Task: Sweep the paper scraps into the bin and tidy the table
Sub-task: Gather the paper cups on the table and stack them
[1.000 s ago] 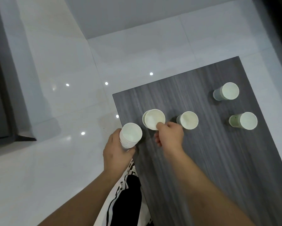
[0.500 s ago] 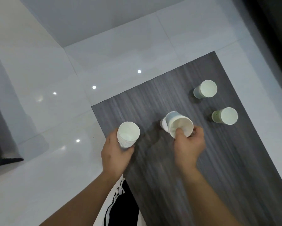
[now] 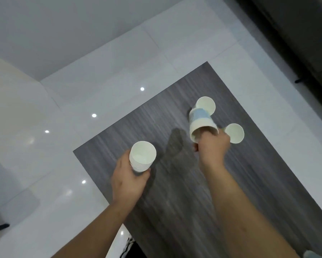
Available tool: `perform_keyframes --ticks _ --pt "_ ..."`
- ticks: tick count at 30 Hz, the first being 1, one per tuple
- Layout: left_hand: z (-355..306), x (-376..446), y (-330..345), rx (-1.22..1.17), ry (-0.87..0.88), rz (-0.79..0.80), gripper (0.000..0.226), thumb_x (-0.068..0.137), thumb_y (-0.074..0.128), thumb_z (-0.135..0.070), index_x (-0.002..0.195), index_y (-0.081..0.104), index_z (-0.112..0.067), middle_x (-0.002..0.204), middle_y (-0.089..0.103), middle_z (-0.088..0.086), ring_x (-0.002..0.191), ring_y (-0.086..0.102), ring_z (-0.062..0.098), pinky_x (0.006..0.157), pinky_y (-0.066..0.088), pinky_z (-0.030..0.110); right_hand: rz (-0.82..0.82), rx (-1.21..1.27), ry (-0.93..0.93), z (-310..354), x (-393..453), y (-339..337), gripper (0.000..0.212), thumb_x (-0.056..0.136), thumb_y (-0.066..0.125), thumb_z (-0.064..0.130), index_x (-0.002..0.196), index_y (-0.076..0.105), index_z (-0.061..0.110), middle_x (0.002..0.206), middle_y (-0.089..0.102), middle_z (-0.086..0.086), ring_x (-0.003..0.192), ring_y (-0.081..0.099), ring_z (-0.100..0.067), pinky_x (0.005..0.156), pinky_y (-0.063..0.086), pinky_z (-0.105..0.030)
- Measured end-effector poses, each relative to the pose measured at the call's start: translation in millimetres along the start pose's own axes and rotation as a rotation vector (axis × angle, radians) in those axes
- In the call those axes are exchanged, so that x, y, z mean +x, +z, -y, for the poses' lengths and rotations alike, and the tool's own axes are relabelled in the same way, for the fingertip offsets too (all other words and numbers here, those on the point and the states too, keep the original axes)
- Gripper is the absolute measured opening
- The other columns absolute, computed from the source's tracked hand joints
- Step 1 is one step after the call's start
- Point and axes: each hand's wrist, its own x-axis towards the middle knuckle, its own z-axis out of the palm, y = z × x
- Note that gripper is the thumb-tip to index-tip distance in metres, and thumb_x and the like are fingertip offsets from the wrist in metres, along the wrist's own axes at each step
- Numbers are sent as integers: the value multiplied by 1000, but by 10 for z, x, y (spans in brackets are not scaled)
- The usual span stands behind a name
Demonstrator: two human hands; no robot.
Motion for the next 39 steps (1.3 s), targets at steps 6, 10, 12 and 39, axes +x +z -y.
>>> perform_keyframes --ticks 6,10,12,39 --pt "-159 55 140 -17 39 57 72 63 84 -40 124 45 -41 120 58 -15 107 55 11 90 46 28 8 -40 290 217 760 192 16 82 50 0 93 61 -4 53 61 -16 29 51 -20 34 41 -22" --pt "-200 89 221 -16 66 62 73 63 85 -38 124 44 -41 119 57 -17 105 52 5 90 45 26 93 -144 413 27 812 252 18 85 50 5 91 63 -6 55 62 -19 31 52 -22 36 41 -22" --pt "-250 105 271 -14 77 61 73 63 86 -35 122 43 -43 115 54 -21 103 50 3 89 43 25 46 -157 324 -23 682 175 17 78 51 13 81 63 2 53 63 -16 35 57 -26 39 45 -28" --pt "-921 -1172 1271 595 768 509 70 63 67 -17 131 54 -20 121 59 3 104 56 29 81 49 44 478 -301 350 -1316 16 -2151 22 82 70 29 98 74 14 81 72 0 59 64 -7 50 50 -16"
